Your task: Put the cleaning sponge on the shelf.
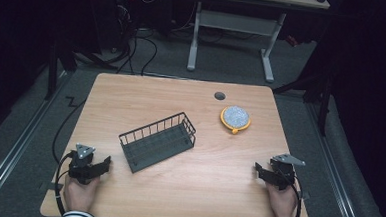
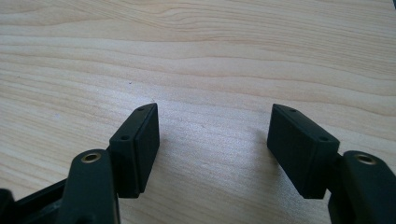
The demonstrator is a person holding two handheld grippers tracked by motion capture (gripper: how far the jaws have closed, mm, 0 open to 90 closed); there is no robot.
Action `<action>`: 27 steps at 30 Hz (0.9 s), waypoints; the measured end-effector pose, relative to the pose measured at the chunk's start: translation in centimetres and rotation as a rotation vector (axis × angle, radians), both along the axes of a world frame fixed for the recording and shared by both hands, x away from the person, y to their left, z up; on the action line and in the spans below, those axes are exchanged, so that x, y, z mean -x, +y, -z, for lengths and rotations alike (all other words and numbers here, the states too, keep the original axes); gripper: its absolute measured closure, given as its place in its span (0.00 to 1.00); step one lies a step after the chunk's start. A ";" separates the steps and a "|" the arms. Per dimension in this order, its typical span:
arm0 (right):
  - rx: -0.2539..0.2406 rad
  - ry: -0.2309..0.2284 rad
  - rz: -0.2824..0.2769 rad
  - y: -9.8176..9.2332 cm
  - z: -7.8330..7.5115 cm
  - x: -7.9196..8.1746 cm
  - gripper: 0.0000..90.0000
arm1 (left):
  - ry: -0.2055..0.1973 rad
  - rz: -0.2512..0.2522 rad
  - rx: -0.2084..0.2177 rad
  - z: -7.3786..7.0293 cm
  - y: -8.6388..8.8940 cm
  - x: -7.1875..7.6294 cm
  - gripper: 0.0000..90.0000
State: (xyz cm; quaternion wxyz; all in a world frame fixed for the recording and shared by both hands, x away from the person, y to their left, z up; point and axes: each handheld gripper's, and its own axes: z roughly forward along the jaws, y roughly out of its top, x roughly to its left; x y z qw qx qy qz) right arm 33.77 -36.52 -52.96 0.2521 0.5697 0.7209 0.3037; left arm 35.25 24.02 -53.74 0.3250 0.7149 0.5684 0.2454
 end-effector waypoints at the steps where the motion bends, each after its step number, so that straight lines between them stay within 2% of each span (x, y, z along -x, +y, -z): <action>1: 0.000 0.000 0.000 0.0 0.0 0.0 0.38 | 0.000 -0.001 0.000 0.0 0.0 0.0 0.34; 11: 0.000 0.000 0.000 0.0 0.0 0.0 0.38 | 0.000 0.005 0.001 0.0 0.0 -0.1 0.33; 14: 0.000 0.000 0.000 0.0 0.0 0.0 0.38 | 0.004 0.010 0.012 0.0 0.0 -0.1 0.31; 16: 0.000 0.000 0.000 0.0 0.0 0.0 0.38 | 0.007 0.016 0.005 0.0 -0.1 -0.1 0.30; 17: 0.000 0.000 -0.001 0.0 0.0 0.0 0.38 | 0.008 0.025 0.005 0.0 -0.1 -0.2 0.26; 21: -0.001 0.001 -0.001 0.0 0.0 0.0 0.38 | 0.011 0.036 0.001 0.0 -0.1 -0.2 0.25; 27: -0.001 0.002 -0.001 0.0 0.0 0.0 0.38 | 0.031 0.031 0.038 -0.3 0.3 -0.3 0.30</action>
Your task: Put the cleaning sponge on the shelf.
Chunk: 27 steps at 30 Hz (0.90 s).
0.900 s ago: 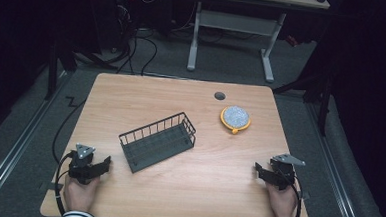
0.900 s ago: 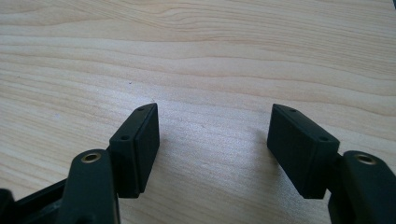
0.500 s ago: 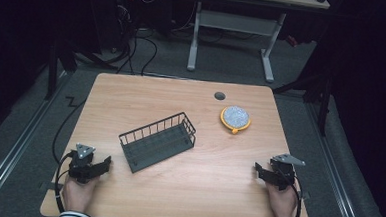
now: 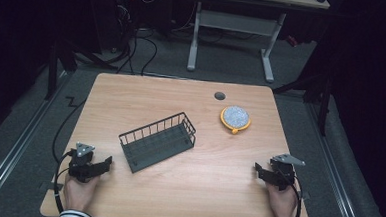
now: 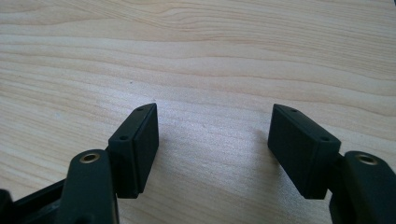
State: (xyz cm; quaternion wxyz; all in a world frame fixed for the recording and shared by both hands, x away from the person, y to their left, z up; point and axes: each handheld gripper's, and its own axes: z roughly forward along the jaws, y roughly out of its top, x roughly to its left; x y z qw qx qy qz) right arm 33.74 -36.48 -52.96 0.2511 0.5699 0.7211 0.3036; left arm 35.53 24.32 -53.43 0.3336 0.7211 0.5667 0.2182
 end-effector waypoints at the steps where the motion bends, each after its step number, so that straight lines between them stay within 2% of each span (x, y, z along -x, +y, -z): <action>1: 0.000 0.000 0.000 0.0 0.0 0.0 0.38 | -0.002 0.000 0.004 0.0 0.0 0.1 0.31; 4: 0.000 0.000 -0.001 0.0 0.0 0.0 0.38 | 0.003 0.013 0.021 0.0 0.2 0.2 0.31; 7: 0.000 0.000 -0.001 0.0 0.0 0.0 0.38 | 0.023 0.022 0.064 -0.3 0.4 0.4 0.31; 10: 0.000 0.000 -0.001 0.0 0.0 0.0 0.38 | 0.013 0.029 0.068 -0.6 0.4 0.7 0.32; 13: 0.000 0.000 -0.001 0.0 0.0 0.0 0.38 | 0.003 0.059 0.078 -1.2 0.4 1.0 0.35; 16: 0.000 0.000 -0.001 0.0 0.0 0.0 0.38 | 0.011 0.093 0.124 -1.9 0.3 1.2 0.37; 23: 0.000 0.000 -0.004 0.0 0.0 0.0 0.37 | -0.022 0.100 0.154 -3.8 -0.1 1.7 0.36; 27: -0.001 0.000 -0.005 0.0 0.0 0.0 0.37 | -0.025 0.110 0.161 -5.0 -0.3 2.1 0.38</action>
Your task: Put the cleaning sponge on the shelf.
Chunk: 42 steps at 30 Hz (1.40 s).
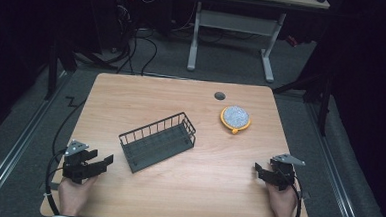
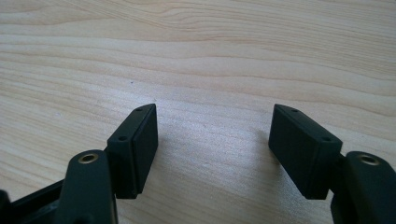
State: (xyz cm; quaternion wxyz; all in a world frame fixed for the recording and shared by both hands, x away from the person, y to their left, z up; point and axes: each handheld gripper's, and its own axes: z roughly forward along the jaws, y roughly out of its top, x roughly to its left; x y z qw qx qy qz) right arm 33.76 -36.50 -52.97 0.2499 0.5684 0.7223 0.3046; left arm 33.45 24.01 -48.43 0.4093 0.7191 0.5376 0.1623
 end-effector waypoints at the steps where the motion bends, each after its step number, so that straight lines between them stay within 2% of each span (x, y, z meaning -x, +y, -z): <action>1: 0.000 0.000 0.000 0.0 0.0 0.0 0.37 | -0.002 0.000 -0.002 -0.3 -0.1 0.1 0.39; 3: -0.001 0.000 0.000 0.0 0.0 0.0 0.37 | -0.010 0.003 -0.006 -1.1 -0.2 0.3 0.40; 6: -0.001 0.000 -0.001 0.0 0.0 0.0 0.37 | -0.024 0.008 0.014 -2.2 -0.4 0.6 0.40; 10: -0.001 0.000 -0.001 0.0 0.0 0.0 0.37 | -0.034 0.023 0.018 -3.6 -0.8 0.7 0.38; 19: -0.001 0.000 -0.001 0.0 0.0 0.0 0.37 | -0.004 0.076 -0.014 -5.3 -2.9 -1.1 0.35; 22: -0.001 0.001 0.000 0.0 0.0 0.0 0.37 | 0.005 0.080 -0.041 -5.6 -3.5 -2.0 0.35; 29: -0.002 0.001 -0.001 0.0 0.0 0.0 0.37 | 0.034 0.093 -0.066 -5.8 -4.2 -3.9 0.37; 32: -0.002 0.000 -0.002 0.0 0.0 0.0 0.36 | 0.049 0.099 -0.073 -5.7 -4.3 -4.8 0.42; 42: 0.000 -0.001 -0.006 0.0 0.0 0.0 0.36 | 0.083 0.122 -0.135 -4.8 -5.2 -6.7 0.52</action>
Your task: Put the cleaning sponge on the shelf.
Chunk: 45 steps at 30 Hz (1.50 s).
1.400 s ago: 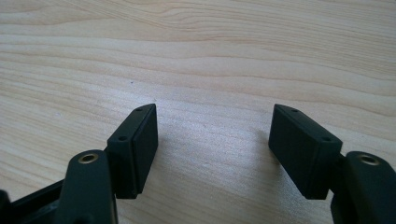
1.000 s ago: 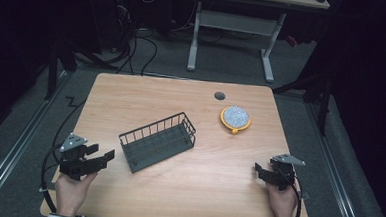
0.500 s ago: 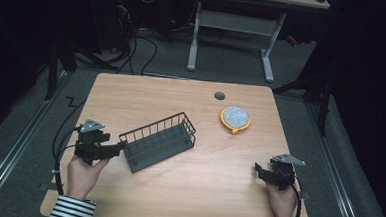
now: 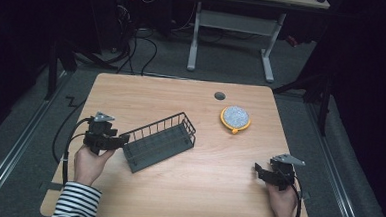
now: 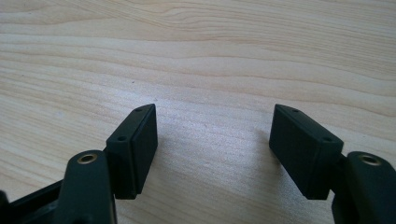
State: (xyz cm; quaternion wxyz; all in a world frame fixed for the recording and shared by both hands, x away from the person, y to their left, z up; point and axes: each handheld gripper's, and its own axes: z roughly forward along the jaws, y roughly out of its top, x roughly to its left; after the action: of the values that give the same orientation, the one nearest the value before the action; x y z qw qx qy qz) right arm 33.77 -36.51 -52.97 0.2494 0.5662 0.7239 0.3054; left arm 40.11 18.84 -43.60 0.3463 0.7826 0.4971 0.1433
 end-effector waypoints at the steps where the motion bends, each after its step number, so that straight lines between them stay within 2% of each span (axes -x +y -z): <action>1: -0.001 0.000 0.001 0.0 0.0 0.0 0.36 | 0.003 0.003 -0.002 0.0 0.0 0.0 0.54; 13: -0.002 0.003 -0.004 0.1 0.0 0.1 0.36 | 0.029 0.019 -0.058 0.9 -1.0 -0.9 0.69; 26: -0.001 0.003 -0.009 0.1 0.0 0.1 0.35 | 0.031 0.010 -0.049 1.1 -1.6 -1.0 0.80; 45: 0.000 0.004 -0.012 0.1 0.0 0.1 0.35 | 0.019 0.014 -0.011 1.3 -4.2 -1.3 0.80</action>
State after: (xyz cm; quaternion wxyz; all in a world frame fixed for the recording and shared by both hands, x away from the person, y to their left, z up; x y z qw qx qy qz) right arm 33.68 -36.43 -52.97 0.2461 0.5624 0.7276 0.3061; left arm 41.44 14.66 -44.91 0.3381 0.7893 0.4941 0.1361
